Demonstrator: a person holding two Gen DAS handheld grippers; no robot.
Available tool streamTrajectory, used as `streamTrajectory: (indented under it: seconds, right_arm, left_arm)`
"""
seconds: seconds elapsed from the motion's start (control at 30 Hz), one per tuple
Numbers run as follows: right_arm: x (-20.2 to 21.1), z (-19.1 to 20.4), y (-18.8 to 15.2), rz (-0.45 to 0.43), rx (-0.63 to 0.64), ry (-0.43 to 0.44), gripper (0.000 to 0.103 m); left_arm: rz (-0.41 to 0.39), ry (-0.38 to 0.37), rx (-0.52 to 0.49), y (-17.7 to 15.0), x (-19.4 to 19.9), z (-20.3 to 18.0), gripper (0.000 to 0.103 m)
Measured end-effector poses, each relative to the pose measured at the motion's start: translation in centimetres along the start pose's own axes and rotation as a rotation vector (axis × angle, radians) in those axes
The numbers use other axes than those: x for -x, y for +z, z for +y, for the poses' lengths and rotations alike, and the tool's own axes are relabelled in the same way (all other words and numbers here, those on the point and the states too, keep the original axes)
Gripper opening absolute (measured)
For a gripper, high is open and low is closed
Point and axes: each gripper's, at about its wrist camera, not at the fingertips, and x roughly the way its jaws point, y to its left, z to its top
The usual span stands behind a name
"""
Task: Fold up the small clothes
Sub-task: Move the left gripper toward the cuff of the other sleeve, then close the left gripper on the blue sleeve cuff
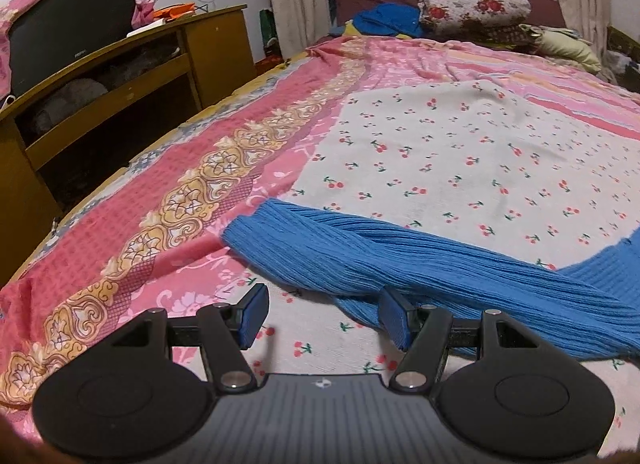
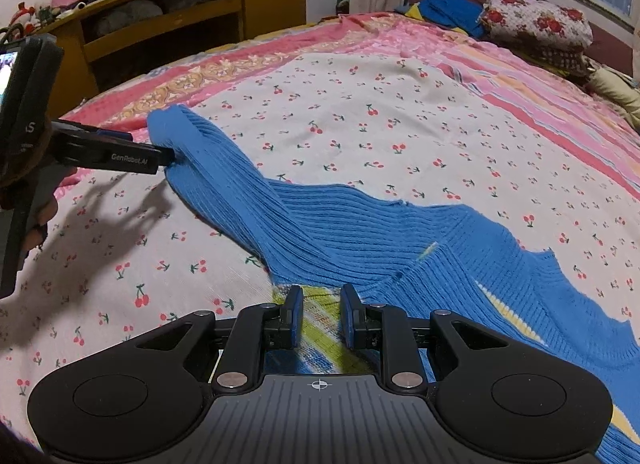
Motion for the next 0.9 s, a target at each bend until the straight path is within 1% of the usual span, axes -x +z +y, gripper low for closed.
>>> streamTrajectory:
  seconds: [0.1, 0.27, 0.37, 0.43, 0.53, 0.73, 0.8, 0.87, 0.9]
  right_arm:
    - [-0.2, 0.2, 0.1, 0.001, 0.003, -0.003, 0.022]
    - [-0.4, 0.2, 0.1, 0.0, -0.003, -0.002, 0.022]
    - [-0.6, 0.2, 0.2, -0.004, -0.01, -0.001, 0.022]
    - [-0.7, 0.2, 0.3, -0.007, -0.014, 0.002, 0.022]
    - [-0.9, 0.2, 0.3, -0.008, -0.019, 0.002, 0.022]
    - [-0.9, 0.2, 0.4, -0.012, -0.026, 0.006, 0.022]
    - [-0.9, 0.2, 0.4, -0.013, -0.027, 0.007, 0.022]
    - [-0.9, 0.2, 0.4, -0.013, -0.028, 0.007, 0.022]
    - [-0.9, 0.2, 0.4, -0.014, -0.03, 0.008, 0.022]
  left_arm:
    - [0.006, 0.007, 0.037, 0.2, -0.4, 1.1, 0.067]
    - [0.033, -0.001, 0.154, 0.5, -1.1, 4.0, 0.066]
    - [0.041, -0.001, 0.198, 0.7, -1.4, 5.2, 0.066]
    - [0.053, -0.021, 0.229, 0.9, -1.7, 5.7, 0.066]
    - [0.061, -0.048, 0.262, 1.5, -2.1, 5.7, 0.066]
    - [0.067, -0.054, 0.304, 2.7, -2.4, 5.0, 0.066]
    - [0.08, -0.037, 0.283, 3.3, -2.7, 4.3, 0.066]
    - [0.113, -0.008, 0.263, 3.9, -3.3, 3.7, 0.066]
    - [0.142, 0.012, 0.265, 4.1, -3.8, 3.5, 0.066]
